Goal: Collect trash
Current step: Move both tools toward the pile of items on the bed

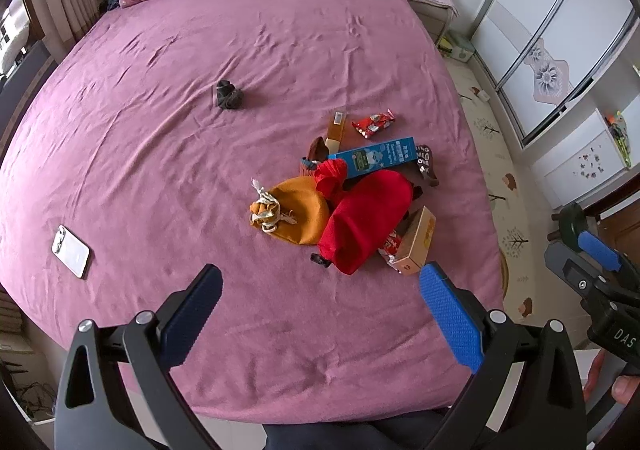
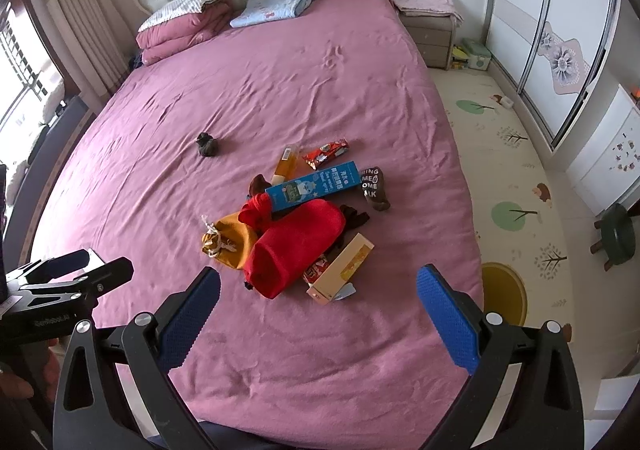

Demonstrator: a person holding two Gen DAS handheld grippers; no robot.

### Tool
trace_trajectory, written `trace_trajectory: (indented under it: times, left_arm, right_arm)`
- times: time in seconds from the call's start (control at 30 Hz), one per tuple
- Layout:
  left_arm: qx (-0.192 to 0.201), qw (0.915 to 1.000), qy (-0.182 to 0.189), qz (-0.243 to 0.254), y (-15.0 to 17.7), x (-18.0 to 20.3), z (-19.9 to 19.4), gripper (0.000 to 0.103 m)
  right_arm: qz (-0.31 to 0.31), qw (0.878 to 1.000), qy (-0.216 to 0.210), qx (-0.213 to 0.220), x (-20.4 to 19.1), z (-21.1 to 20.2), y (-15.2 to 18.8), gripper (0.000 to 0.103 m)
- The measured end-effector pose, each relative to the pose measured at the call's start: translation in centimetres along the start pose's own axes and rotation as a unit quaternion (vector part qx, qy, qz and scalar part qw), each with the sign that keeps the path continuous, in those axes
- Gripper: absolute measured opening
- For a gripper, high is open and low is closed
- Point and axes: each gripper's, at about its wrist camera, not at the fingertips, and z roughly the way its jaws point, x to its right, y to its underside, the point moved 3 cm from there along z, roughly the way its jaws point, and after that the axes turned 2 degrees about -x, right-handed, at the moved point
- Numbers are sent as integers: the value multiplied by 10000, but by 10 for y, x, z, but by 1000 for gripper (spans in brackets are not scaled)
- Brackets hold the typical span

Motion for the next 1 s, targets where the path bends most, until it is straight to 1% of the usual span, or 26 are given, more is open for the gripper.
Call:
trace_trajectory:
  times: [0.37,0.7,1.0]
  left_arm:
    - [-66,10000,57,33,1,2,3,99]
    - [-69,9999,67,56,-3,5,4,99]
    - [-162,9998,85,81,-9,9,8,99]
  right_arm:
    - [21,10000,-21,-14,-1,2,3,94]
    - [24,10000,-24,-19,0,1,1,94]
    - [12,10000,-42,-85,-3,6,4,94]
